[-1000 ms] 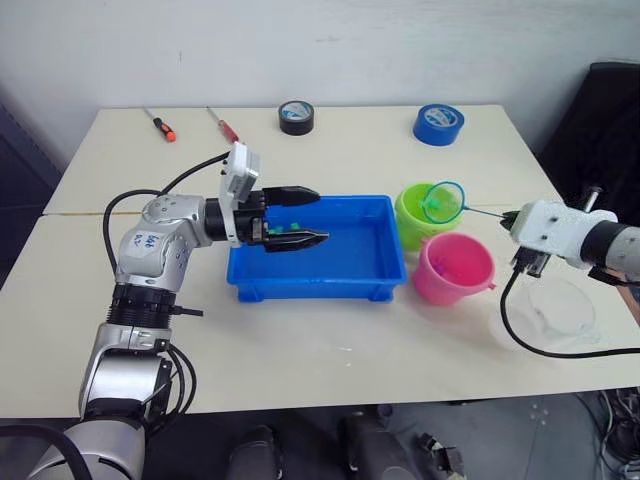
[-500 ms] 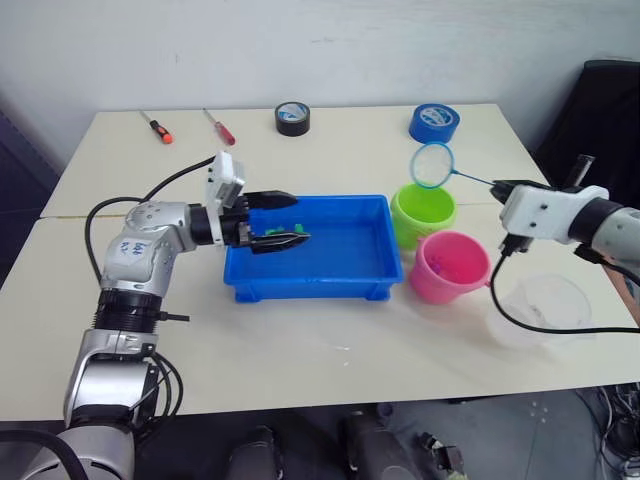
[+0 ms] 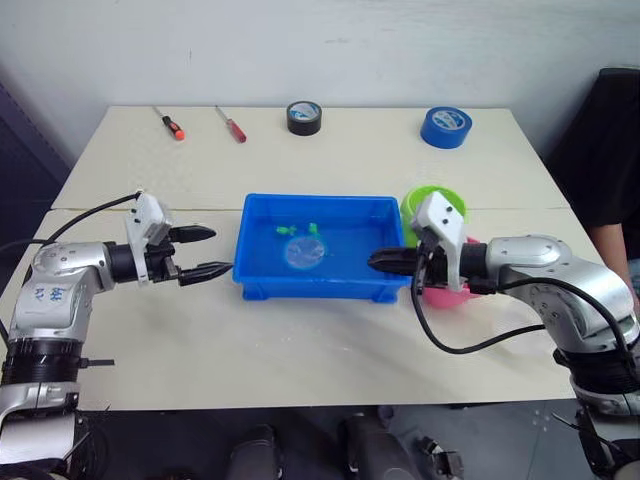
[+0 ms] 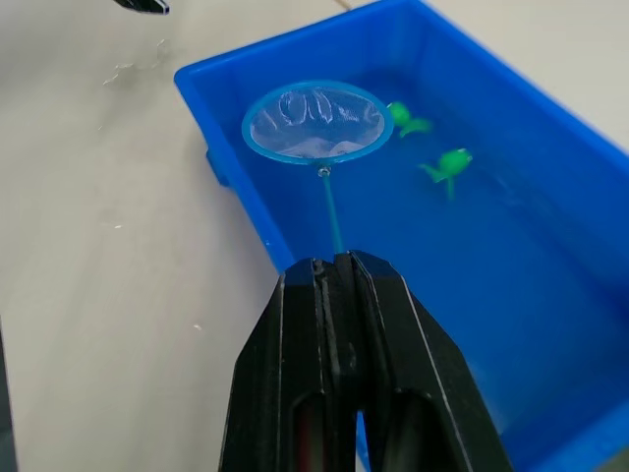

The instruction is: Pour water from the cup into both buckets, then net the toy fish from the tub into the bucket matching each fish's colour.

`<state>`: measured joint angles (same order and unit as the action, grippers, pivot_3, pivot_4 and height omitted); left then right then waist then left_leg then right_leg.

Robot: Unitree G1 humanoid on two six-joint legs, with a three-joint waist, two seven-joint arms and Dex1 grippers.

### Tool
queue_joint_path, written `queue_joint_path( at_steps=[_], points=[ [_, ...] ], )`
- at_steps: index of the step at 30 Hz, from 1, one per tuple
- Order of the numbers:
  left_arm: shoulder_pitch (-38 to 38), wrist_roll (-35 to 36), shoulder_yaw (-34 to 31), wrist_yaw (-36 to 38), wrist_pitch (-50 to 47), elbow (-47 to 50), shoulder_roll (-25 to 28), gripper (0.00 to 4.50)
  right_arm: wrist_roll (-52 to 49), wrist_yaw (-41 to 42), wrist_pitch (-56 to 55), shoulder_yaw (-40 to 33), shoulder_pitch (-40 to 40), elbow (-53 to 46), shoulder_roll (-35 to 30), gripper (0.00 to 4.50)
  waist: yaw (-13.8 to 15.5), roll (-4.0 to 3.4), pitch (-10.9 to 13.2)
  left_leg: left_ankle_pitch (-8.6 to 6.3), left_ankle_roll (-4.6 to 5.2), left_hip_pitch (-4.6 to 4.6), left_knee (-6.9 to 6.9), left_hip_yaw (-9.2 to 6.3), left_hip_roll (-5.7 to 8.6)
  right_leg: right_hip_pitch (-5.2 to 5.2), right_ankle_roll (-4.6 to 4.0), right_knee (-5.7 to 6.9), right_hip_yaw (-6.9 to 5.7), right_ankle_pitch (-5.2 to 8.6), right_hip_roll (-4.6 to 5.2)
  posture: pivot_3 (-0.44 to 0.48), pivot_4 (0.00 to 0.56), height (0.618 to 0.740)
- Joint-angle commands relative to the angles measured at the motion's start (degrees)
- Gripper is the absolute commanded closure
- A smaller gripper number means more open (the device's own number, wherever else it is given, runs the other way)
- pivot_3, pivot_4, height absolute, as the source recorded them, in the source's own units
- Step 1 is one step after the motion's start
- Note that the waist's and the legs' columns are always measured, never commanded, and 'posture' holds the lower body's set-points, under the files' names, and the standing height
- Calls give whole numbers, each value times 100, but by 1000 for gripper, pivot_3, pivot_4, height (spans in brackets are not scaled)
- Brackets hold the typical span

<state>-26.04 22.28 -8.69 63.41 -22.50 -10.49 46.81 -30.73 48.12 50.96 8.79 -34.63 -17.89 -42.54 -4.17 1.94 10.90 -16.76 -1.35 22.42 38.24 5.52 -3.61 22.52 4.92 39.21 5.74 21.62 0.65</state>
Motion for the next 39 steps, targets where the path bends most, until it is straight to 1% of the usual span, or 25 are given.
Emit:
queue_joint_path(
  at_steps=[1, 5, 8, 12, 14, 17, 20, 24, 30, 35, 39],
  points=[
    [254, 253, -369, -206, -262, 779, 128, 17, 332, 219, -251, 285, -133, 500, 33, 4500, 2, 2, 0, 0, 0, 1, -2, -4, 0, -1, 0, -4, -4, 0, 0, 0, 150, 740],
    [438, 342, -490, -372, -454, 1129, 138, 17, 691, 330, -533, 569, -323, 1224, 223, 4500, -35, 2, 0, 0, 0, 2, -4, -4, 0, 0, 0, -5, -3, 0, -4, 0, 150, 740],
    [495, 377, -527, -461, -527, 1257, 145, 17, 1024, 212, -837, 661, -490, 1825, 496, 4500, -85, 2, -1, 0, 0, 2, -5, -4, -2, 1, 0, -5, -3, 0, -11, 0, 150, 740],
    [473, 405, -526, -531, -587, 1331, 153, 17, 1368, -124, -1370, 444, -780, 2622, 964, 4500, -102, 2, 0, 4, -7, 0, -10, -1, -3, 4, 0, -3, -1, 0, -15, 0, 150, 740],
    [446, 411, -510, -547, -596, 1330, 150, 17, 1467, -246, -1506, 330, -877, 2806, 1090, 4500, -95, 2, 0, 5, -8, 0, -9, 0, -3, 5, 0, -2, 0, 0, -14, 0, 150, 740],
    [382, 396, -456, -551, -590, 1304, 125, 17, 1488, -273, -1650, 191, -895, 2823, 1175, 4500, -82, 2, 0, 5, -9, 1, -9, 0, -2, 5, 0, -2, -2, 0, -12, 0, 150, 740],
    [258, 362, -346, -517, -541, 1211, 69, 17, 1355, -252, -1545, -6, -827, 2567, 1218, 4500, -70, 2, 0, 4, -8, 1, -10, -1, -2, 4, 0, -4, -3, 0, -11, 0, 150, 740],
    [-135, 346, -91, -459, -510, 957, -131, 17, 1339, -67, -1521, -122, -447, 1685, 905, 4500, -44, 2, 0, 4, -8, 1, -10, -3, -1, 2, 0, -5, -5, 0, -11, 0, 150, 740],
    [-752, 408, 256, -354, -548, 590, -581, 17, 1288, -152, -1289, -490, -18, 681, 464, 4500, -45, 2, 0, 4, -7, 5, -8, -2, 1, 1, 1, -9, -4, -1, -11, 0, 150, 740],
    [-1476, 350, 592, -136, -356, -62, -1178, 17, 1032, -296, -689, -1274, 430, -412, -130, 4500, -26, 1, 0, 6, -10, 5, -9, -3, 0, 2, 1, -8, -3, -1, -15, 0, 150, 740],
    [-1938, 232, 832, 124, -78, -666, -1562, 17, 972, -392, -392, -1929, 782, -778, -649, 4500, -29, 2, 0, 6, -10, 5, -8, -1, 3, -2, 1, -12, -3, -1, -15, 0, 150, 740]
  ],
)
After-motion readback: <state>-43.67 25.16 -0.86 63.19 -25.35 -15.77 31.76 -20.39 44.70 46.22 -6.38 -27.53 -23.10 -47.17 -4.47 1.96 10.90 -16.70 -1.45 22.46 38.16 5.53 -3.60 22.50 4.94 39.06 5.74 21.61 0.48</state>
